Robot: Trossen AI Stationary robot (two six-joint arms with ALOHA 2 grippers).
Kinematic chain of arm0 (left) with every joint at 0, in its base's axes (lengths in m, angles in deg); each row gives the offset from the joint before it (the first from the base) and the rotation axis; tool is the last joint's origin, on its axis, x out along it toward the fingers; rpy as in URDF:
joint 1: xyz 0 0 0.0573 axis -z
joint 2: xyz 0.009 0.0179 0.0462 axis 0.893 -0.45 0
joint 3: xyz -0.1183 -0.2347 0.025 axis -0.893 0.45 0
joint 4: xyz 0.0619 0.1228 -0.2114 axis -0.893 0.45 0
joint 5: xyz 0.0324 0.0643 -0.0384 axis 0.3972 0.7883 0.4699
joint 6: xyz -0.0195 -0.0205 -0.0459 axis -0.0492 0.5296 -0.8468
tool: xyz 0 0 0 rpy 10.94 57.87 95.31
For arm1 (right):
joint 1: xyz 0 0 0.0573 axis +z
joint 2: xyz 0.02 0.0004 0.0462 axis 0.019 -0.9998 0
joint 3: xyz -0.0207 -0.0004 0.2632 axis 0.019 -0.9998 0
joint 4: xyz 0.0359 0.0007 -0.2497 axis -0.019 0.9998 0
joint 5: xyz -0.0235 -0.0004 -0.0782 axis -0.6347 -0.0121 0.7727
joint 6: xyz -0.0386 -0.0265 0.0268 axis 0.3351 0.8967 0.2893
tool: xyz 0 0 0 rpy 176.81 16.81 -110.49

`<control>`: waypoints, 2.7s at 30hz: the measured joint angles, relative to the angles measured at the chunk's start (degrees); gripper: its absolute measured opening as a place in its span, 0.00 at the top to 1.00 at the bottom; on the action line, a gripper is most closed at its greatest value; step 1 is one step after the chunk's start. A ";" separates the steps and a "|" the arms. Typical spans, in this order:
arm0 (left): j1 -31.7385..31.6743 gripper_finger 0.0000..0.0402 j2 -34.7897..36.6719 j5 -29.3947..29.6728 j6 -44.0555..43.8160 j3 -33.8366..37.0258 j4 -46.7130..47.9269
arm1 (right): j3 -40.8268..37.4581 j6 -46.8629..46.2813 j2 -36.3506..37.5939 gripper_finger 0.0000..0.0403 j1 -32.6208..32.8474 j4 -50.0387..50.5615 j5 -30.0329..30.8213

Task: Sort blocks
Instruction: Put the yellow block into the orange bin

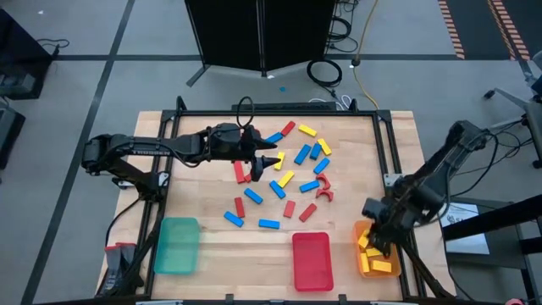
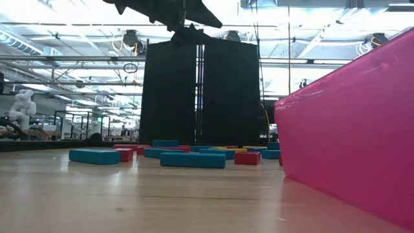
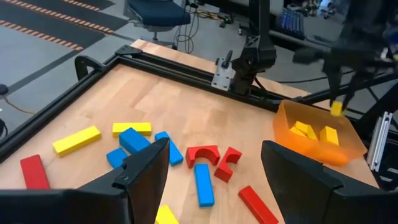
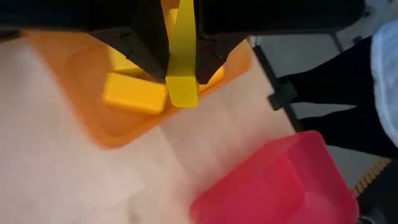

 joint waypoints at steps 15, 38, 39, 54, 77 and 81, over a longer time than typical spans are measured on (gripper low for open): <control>-1.33 0.36 -0.63 0.20 -0.05 0.00 0.24 | -3.49 -12.43 -2.61 0.70 8.99 -3.44 -1.21; -3.35 0.36 -26.70 4.36 -22.21 -16.64 26.01 | -3.44 -14.16 -2.58 0.54 9.45 0.29 1.21; -3.31 0.36 -27.87 5.35 -22.26 -18.29 26.64 | -3.44 -14.18 -2.59 0.54 9.45 0.29 1.63; -5.23 0.36 -38.88 6.84 -22.46 -29.58 40.97 | -3.42 -14.96 -2.58 0.54 9.41 0.71 6.86; -5.62 0.43 -45.07 4.02 -25.32 -31.41 39.19 | -3.42 -14.75 -2.57 0.54 9.41 2.67 6.61; -5.13 0.66 -45.08 4.09 -23.69 -31.34 39.73 | -3.42 -14.75 -2.58 0.54 9.41 3.51 6.60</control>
